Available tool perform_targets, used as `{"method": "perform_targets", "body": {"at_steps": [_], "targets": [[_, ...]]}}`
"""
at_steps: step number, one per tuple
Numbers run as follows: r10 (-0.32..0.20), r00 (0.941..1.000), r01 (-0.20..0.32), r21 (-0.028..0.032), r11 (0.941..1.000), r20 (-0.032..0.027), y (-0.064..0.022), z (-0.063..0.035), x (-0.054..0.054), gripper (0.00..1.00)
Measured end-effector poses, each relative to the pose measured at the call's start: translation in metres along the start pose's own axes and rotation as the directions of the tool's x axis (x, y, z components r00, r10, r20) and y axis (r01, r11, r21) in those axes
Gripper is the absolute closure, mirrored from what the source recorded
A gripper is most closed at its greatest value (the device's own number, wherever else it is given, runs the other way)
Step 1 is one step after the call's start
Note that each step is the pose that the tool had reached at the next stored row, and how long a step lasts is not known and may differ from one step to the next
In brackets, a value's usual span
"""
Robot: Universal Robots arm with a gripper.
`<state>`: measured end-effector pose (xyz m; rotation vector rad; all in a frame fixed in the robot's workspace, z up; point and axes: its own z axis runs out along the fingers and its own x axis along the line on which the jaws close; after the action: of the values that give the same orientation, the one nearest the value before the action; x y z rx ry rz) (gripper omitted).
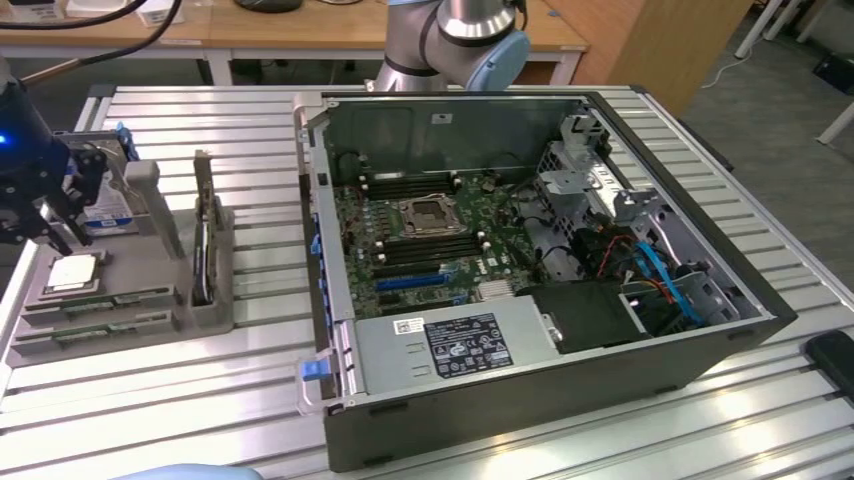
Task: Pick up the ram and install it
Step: 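Pick up the ram and move it above insertion slot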
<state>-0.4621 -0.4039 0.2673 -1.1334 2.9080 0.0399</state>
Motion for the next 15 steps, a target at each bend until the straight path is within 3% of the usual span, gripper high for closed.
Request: {"method": "perform_targets", "body": {"at_steps": [3,7,11,15], "targets": [[-0.056,0.9985,0.055,-0.0014,0.9985,-0.0007,0.0000,0.0004,0.0000,0.76],[-0.127,0.9919,0.127,-0.0032,0.9919,-0.0014,0.0000,0.0009,0.0000,0.76],[-0.200,0.9799,0.200,-0.0052,0.9798,-0.0020,0.0000,0.0014,0.0000,0.76],[-0.270,0.9630,0.270,-0.0071,0.9630,-0.0025,0.0000,0.0018,0.0000,0.76]]}}
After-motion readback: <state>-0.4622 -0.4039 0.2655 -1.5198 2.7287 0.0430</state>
